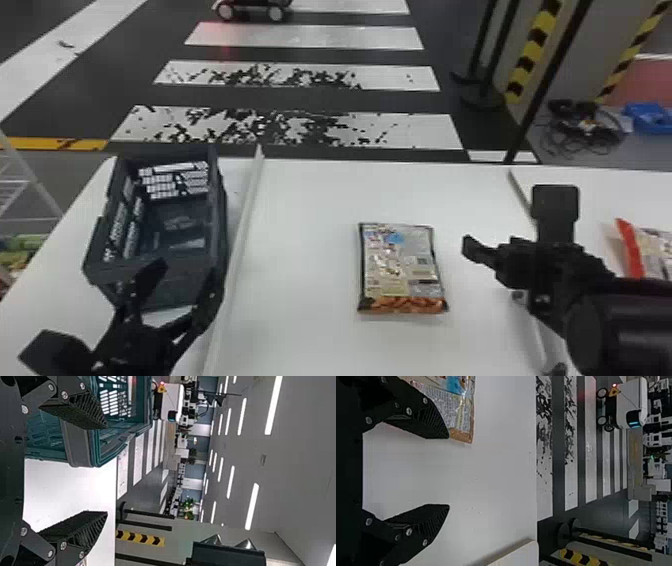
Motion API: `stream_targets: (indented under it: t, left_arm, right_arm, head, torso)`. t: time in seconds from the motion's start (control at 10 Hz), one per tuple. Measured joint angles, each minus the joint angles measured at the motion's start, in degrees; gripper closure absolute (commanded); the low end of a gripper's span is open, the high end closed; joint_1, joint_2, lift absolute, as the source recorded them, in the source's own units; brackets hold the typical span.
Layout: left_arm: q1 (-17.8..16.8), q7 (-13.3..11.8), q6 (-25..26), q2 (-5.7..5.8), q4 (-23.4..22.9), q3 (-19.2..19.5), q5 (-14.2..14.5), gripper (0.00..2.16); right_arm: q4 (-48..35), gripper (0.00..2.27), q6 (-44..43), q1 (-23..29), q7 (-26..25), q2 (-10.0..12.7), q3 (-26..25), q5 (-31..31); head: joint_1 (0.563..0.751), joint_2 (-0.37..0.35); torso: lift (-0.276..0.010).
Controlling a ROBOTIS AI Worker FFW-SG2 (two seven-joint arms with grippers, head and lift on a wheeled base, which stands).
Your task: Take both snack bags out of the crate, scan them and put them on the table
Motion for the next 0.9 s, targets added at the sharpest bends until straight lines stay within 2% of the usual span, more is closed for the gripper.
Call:
stream_targets:
  t: [0.5,0.9]
  left_arm:
    - [-0.2,0.0,0.0,-0.08,0.4,-0.3,0.0,0.25]
    - [-0.3,0.0,0.0,-0.09,0.5,-0.3,0.0,0.25]
  right_arm:
    - [-8.1,0.05,17.1,3.1,0.0,-0.4,-2.7,8.9]
    - [-9.3,0.06,21.9,4.7,1.1,-0.4,-4.1,9.1]
  head:
    - [0.695,-0.125]
    - [0.695,-0.152]
  torso:
    - [-0.093]
    - [-0.093]
